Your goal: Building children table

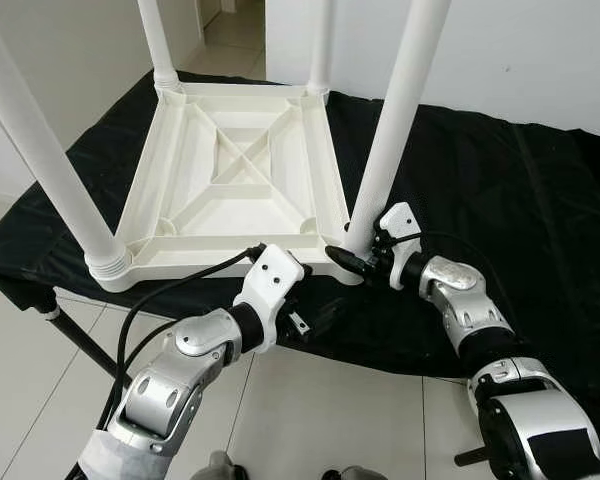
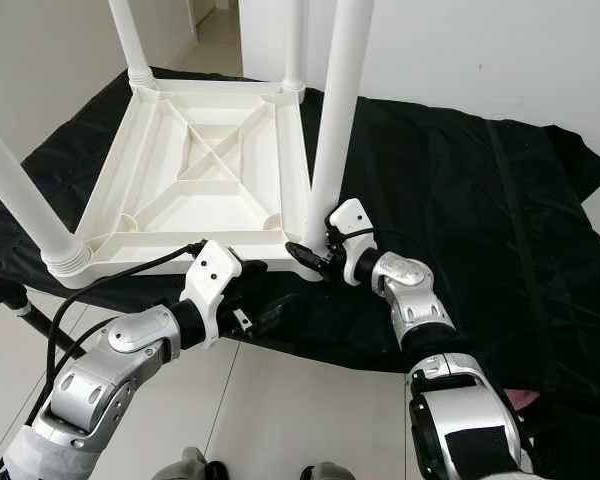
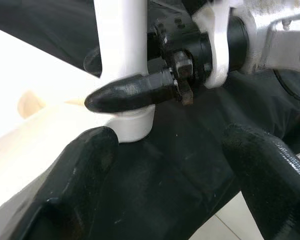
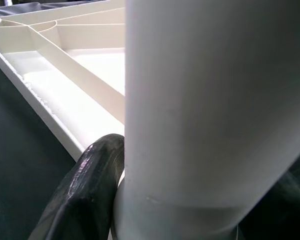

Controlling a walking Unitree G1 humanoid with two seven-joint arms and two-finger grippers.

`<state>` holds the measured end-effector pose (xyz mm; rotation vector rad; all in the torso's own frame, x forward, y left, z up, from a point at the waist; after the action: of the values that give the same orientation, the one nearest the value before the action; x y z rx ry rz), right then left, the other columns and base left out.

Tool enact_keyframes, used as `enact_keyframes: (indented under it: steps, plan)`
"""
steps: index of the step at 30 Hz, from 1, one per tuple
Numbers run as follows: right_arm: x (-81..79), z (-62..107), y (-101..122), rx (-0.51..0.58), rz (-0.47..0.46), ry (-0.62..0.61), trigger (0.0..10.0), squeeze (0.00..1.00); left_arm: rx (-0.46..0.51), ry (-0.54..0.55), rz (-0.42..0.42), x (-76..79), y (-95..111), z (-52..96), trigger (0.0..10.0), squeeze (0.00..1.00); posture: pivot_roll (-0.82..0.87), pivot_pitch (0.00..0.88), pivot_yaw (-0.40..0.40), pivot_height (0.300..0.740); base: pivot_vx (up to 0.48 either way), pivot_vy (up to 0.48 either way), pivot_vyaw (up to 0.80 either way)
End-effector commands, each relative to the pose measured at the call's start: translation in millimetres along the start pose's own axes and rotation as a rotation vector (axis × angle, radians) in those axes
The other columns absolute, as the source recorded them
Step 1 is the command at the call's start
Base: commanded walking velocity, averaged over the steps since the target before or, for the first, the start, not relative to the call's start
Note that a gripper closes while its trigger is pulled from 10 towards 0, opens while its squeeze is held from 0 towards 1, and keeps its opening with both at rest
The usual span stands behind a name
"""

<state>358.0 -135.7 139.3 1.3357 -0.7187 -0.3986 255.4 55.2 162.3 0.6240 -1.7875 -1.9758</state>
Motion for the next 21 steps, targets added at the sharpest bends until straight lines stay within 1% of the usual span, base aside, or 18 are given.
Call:
enact_keyframes:
  steps: [1,2,3,4,6,7,9,10,11,12,13,14,16,18,19,20,21]
  plan:
    - [-5.8,-2.7,-3,-0.004,-0.03,-0.053,10.0,0.0,0.011,-0.014,0.0,-1.7,0,-2.0,10.0,0.0,-0.03,0.027,0.001,0.74,0.0,0.0,0.0]
    - [-6.4,-3.3,-4,-0.004,-0.039,-0.081,10.0,0.0,0.016,-0.005,0.004,-3.0,0,-2.6,10.0,0.0,-0.03,0.027,0.001,0.74,0.0,0.0,0.0]
    - [-6.4,-3.3,-4,-0.004,-0.039,-0.081,10.0,0.0,0.016,-0.005,0.004,-3.0,0,-2.6,10.0,0.0,-0.03,0.027,0.001,0.74,0.0,0.0,0.0]
    - [-8.3,-3.6,-2,0.006,-0.048,-0.12,10.0,0.0,0.021,0.004,0.007,-3.7,0,-3.2,10.0,0.0,-0.04,0.031,0.001,0.74,0.0,0.0,0.0]
    - [-19.5,-3.8,3,0.054,-0.08,-0.239,10.0,0.0,0.027,0.017,0.013,-5.1,-2,-4.6,10.0,0.0,-0.05,0.032,0.001,0.74,0.0,0.0,0.0]
    - [-19.5,-3.8,3,0.054,-0.08,-0.239,10.0,0.0,0.027,0.017,0.013,-5.1,-2,-4.6,10.0,0.0,-0.05,0.032,0.001,0.74,0.0,0.0,0.0]
    - [-26.9,-2.9,8,0.092,-0.125,-0.318,10.0,0.0,0.032,0.03,0.018,-6.7,-4,-5.9,10.0,0.0,-0.05,0.032,0.001,0.74,0.0,0.0,0.0]
    - [-30.5,-1.7,9,0.093,-0.138,-0.376,10.0,0.0,0.034,0.032,0.02,-7.0,-3,-6.3,10.0,0.0,-0.06,0.035,0.0,0.74,0.0,0.0,0.0]
    - [-30.5,-1.7,9,0.093,-0.138,-0.376,10.0,0.0,0.034,0.032,0.02,-7.0,-3,-6.3,10.0,0.0,-0.06,0.035,0.0,0.74,0.0,0.0,0.0]
    - [-32.8,0.8,10,0.101,-0.154,-0.445,10.0,0.0,0.036,0.033,0.021,-7.1,-3,-6.5,10.0,0.0,-0.06,0.037,-0.001,0.74,0.0,0.0,0.0]
    - [-32.8,0.8,10,0.101,-0.154,-0.445,10.0,0.0,0.036,0.033,0.021,-7.1,-3,-6.5,10.0,0.0,-0.06,0.037,-0.001,0.74,0.0,0.0,0.0]
    - [-37.0,4.7,10,0.094,-0.174,-0.537,10.0,0.0,0.039,0.033,0.022,-7.6,-3,-6.8,10.0,0.0,-0.07,0.038,0.0,0.74,0.0,0.0,0.0]
    - [-37.0,4.7,10,0.094,-0.174,-0.537,10.0,0.0,0.039,0.033,0.022,-7.6,-3,-6.8,10.0,0.0,-0.07,0.038,0.0,0.74,0.0,0.0,0.0]
    - [-48.3,11.4,12,0.084,-0.204,-0.7,10.0,0.0,0.045,0.034,0.021,-9.4,-2,-7.3,10.0,0.0,-0.07,0.038,0.0,0.74,0.0,0.0,0.0]
    - [-48.3,11.4,12,0.084,-0.204,-0.7,10.0,0.0,0.045,0.034,0.021,-9.4,-2,-7.3,10.0,0.0,-0.07,0.038,0.0,0.74,0.0,0.0,0.0]
    - [-55.3,10.4,15,0.08,-0.202,-0.711,10.0,0.0,0.051,0.039,0.018,-11.1,-1,-7.6,10.0,0.0,-0.07,0.035,-0.001,0.74,0.0,0.0,0.0]
    - [-55.3,10.4,15,0.08,-0.202,-0.711,10.0,0.0,0.051,0.039,0.018,-11.1,-1,-7.6,10.0,0.0,-0.07,0.035,-0.001,0.74,0.0,0.0,0.0]
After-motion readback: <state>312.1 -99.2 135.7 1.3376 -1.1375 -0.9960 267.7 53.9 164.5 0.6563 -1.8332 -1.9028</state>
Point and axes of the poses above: a point about 5 cm out from each wrist's last joint towards the gripper, its own z axis pointing back from the gripper into the wrist, its own y axis along the axis of the wrist's last joint, x = y × z, the point moved 1 cm from there along -z, pointing out of the wrist towards the gripper, and after that the axes turned 1 degree about z, right-handed, at the moved point
